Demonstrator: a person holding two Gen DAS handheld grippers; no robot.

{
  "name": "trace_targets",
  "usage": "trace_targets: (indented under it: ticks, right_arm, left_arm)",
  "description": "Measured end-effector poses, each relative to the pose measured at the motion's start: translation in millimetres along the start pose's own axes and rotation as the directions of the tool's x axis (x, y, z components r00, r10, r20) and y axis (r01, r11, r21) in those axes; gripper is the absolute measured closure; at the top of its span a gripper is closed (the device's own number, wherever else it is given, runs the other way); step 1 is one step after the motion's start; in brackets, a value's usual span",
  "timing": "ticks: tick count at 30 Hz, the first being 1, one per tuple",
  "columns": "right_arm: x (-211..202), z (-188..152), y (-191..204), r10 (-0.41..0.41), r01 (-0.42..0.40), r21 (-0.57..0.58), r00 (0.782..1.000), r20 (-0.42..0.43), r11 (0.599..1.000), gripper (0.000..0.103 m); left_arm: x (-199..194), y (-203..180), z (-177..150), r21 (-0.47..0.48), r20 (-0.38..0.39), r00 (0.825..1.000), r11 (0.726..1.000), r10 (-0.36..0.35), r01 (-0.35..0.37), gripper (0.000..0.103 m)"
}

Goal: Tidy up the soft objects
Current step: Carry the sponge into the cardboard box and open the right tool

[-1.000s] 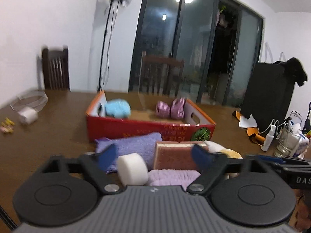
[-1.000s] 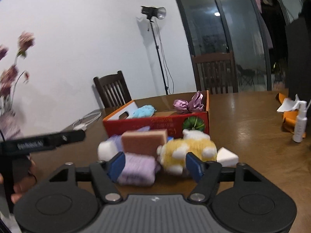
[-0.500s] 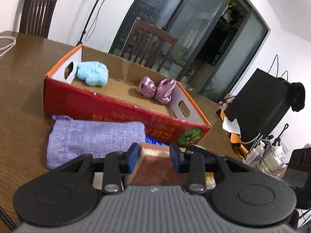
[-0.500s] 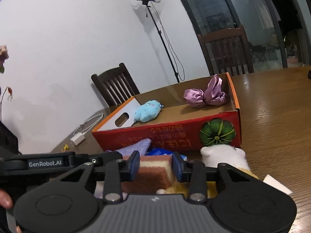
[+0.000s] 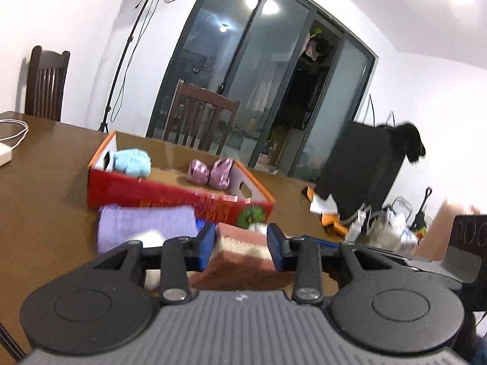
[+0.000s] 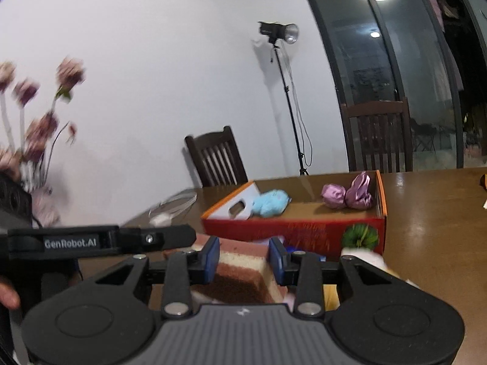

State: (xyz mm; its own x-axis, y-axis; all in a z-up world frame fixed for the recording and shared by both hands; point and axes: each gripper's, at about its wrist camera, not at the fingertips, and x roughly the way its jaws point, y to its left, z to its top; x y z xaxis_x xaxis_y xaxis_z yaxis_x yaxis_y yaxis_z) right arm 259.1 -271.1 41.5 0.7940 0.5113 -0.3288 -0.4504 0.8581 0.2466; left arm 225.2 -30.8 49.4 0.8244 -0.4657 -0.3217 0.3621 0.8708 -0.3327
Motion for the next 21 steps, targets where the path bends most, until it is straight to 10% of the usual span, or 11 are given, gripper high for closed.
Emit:
trace_targets:
  ticks: [12, 21]
  right_arm:
    - [-50, -85, 33, 0.014, -0.01, 0.025, 0.989, -0.148, 1.0, 0.062]
    - [-63, -83, 32, -0.033, 0.045, 0.082, 0.989, -0.147, 0.996, 0.061]
  left_arm:
    - [-49, -1, -75, -0.035, -0.135, 0.988, 0.997, -0.075, 0.07, 0.061]
    - [-54, 7, -82, -0.072, -0.157, 0.987, 0.997, -0.027, 0.016, 0.059]
